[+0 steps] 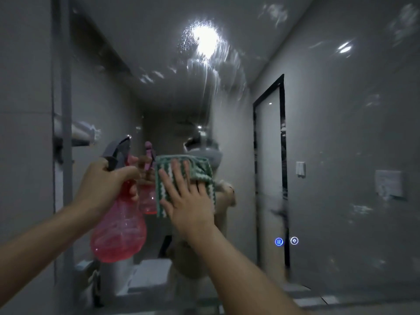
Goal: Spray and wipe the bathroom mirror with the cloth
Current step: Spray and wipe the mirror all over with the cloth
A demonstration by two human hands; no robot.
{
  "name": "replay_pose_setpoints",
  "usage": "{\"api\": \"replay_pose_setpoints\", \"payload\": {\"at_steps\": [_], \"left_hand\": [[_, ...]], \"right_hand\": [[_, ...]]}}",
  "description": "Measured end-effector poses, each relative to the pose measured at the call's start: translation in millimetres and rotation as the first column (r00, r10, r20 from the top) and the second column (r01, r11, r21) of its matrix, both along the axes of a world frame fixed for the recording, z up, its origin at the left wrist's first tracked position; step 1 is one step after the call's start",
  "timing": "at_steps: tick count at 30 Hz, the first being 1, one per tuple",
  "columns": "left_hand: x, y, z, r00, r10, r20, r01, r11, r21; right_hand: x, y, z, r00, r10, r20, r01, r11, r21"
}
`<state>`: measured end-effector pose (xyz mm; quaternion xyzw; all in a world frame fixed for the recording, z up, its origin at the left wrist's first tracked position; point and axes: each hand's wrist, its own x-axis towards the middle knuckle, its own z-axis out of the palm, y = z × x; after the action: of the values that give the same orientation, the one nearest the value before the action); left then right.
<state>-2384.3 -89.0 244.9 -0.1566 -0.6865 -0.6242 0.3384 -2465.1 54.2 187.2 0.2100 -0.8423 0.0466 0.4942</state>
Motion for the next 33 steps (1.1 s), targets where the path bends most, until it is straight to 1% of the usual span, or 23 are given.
{"api": "replay_pose_setpoints", "payload": {"at_steps": [1, 2, 3, 4, 5, 6, 7, 8, 11, 13, 15, 17, 19, 22, 25, 28, 33], "left_hand": [[1, 1, -2, 1.0, 0.004, 0.01, -0.004, 1.0, -0.004], [2, 2, -3, 1.0, 0.013, 0.015, -0.013, 1.0, -0.009], [4, 3, -2, 1.0, 0.022, 0.017, -0.021, 1.0, -0.021], [6, 3, -1, 0.999, 0.03, 0.016, -0.029, 0.999, -0.038], [8, 4, 1, 0.999, 0.038, 0.012, -0.038, 0.998, -0.058], [9, 5, 4, 0.999, 0.047, 0.007, -0.047, 0.996, -0.076], [11, 5, 7, 0.999, 0.053, 0.003, -0.052, 0.994, -0.091], [12, 6, 10, 0.998, 0.056, -0.003, -0.056, 0.994, -0.099], [11, 11, 19, 0.998, 0.063, -0.017, -0.065, 0.994, -0.084], [7, 17, 24, 0.998, 0.055, -0.026, -0.057, 0.996, -0.073], [0, 24, 26, 0.998, 0.05, -0.038, -0.053, 0.996, -0.073], [-7, 35, 30, 0.998, 0.033, -0.044, -0.037, 0.995, -0.095], [-12, 43, 39, 0.998, 0.032, -0.06, -0.037, 0.996, -0.086], [-15, 45, 55, 0.997, 0.031, -0.077, -0.034, 0.998, -0.046], [-16, 32, 67, 0.997, 0.006, -0.08, -0.006, 1.0, 0.004], [-17, 7, 81, 0.991, 0.018, -0.135, -0.027, 0.997, -0.065], [-18, -42, 100, 0.981, -0.027, -0.193, 0.023, 0.999, -0.022]], "right_hand": [[1, 4, 0, 1.0, -0.004, 0.029, 0.003, 0.999, 0.051], [-1, 12, 5, 0.999, -0.024, 0.034, 0.018, 0.987, 0.163], [-2, 22, 14, 0.997, -0.042, 0.071, 0.019, 0.956, 0.294], [-1, 33, 24, 0.997, -0.04, 0.062, 0.013, 0.923, 0.385], [-4, 42, 35, 0.999, -0.041, -0.009, 0.04, 0.886, 0.463], [-7, 52, 48, 0.997, -0.034, -0.07, 0.064, 0.864, 0.5], [-10, 60, 62, 0.994, -0.039, -0.105, 0.085, 0.871, 0.484], [-9, 68, 78, 0.991, -0.062, -0.119, 0.108, 0.895, 0.432], [-1, 103, 125, 0.982, -0.173, -0.079, 0.187, 0.954, 0.232], [0, 122, 141, 0.981, -0.181, -0.071, 0.189, 0.972, 0.141], [-6, 131, 145, 0.983, -0.158, -0.088, 0.166, 0.983, 0.085], [-12, 135, 152, 0.981, -0.144, -0.128, 0.15, 0.988, 0.037], [-14, 134, 171, 0.978, -0.14, -0.157, 0.133, 0.99, -0.054], [-16, 115, 197, 0.977, -0.161, -0.142, 0.128, 0.968, -0.215], [-18, 85, 206, 0.974, -0.189, -0.122, 0.137, 0.928, -0.346], [-17, 53, 212, 0.974, -0.195, -0.118, 0.139, 0.917, -0.373], [-19, -36, 219, 0.97, -0.13, -0.206, 0.079, 0.968, -0.239]]}}
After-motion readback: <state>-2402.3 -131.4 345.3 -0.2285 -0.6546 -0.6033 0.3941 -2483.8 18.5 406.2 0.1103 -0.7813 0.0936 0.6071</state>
